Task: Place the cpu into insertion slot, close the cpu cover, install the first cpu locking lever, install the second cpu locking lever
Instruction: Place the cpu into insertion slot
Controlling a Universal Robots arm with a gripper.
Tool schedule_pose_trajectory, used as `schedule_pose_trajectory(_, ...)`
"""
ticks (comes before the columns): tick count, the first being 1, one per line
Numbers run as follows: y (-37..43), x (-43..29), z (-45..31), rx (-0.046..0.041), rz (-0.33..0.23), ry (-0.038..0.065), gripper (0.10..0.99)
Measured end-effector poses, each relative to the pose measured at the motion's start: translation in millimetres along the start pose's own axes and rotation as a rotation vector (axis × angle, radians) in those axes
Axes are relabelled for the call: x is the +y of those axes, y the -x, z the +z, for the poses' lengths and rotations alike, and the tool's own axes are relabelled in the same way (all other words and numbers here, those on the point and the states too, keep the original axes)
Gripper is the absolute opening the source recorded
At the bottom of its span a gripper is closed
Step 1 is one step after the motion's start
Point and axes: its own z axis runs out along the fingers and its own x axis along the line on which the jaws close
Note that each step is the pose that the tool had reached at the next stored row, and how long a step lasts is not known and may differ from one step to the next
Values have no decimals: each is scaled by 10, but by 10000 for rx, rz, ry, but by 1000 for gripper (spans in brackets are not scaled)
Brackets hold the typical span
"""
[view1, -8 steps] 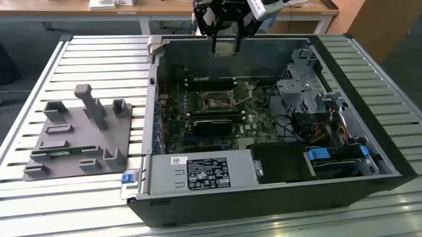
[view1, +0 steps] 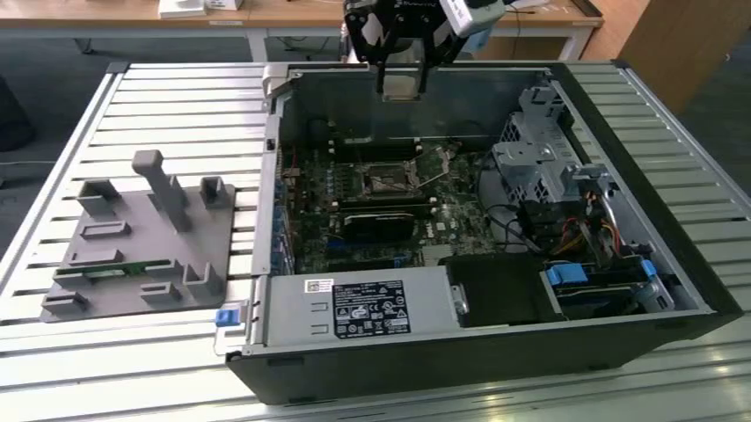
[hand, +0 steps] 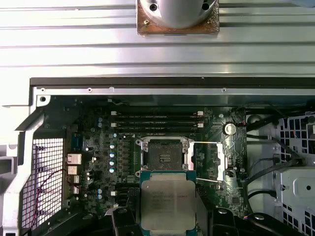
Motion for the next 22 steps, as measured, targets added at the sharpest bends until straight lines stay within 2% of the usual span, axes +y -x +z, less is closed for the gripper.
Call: schedule_pose_trajectory(22, -3, -1, 7, -101, 1137, 21, 537)
